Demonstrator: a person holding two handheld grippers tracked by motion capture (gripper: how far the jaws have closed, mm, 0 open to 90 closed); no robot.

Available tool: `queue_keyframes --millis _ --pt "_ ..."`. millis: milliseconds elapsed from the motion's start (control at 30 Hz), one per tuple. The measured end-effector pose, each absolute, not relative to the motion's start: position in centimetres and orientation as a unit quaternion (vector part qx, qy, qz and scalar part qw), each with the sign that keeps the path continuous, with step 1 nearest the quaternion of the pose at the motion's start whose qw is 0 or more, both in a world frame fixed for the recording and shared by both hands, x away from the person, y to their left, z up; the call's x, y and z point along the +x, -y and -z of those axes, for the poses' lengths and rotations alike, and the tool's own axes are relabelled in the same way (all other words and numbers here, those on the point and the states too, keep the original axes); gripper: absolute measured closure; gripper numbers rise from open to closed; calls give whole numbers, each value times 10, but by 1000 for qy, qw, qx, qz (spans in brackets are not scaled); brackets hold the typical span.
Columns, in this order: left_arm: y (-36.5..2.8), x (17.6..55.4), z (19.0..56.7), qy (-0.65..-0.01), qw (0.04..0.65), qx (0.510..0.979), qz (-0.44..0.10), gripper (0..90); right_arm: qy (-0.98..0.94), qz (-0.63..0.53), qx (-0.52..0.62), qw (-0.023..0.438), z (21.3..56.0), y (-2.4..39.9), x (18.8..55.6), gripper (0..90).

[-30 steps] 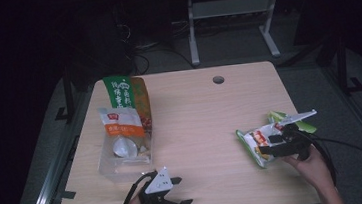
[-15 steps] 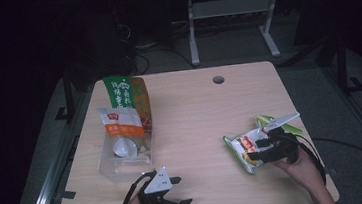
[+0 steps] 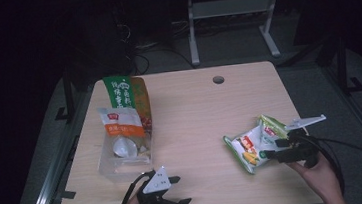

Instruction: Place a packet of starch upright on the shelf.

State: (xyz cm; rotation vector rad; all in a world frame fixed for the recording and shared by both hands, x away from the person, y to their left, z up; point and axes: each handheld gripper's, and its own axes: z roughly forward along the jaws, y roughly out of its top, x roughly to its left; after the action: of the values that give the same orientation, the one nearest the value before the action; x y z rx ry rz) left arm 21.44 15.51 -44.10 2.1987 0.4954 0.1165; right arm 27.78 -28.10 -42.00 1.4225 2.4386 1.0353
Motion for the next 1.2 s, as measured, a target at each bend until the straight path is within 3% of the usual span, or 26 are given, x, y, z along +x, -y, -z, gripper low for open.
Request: queue_keyframes --millis 333,867,1200 --pt "-155 214 441 -198 428 880 -48 270 -792 -318 516 73 423 303 269 306" --pt "-154 214 440 -197 428 881 -49 270 -764 -322 558 34 431 321 268 325" --pt "-152 215 442 -196 425 882 -47 270 -760 -333 558 9 442 313 300 323"
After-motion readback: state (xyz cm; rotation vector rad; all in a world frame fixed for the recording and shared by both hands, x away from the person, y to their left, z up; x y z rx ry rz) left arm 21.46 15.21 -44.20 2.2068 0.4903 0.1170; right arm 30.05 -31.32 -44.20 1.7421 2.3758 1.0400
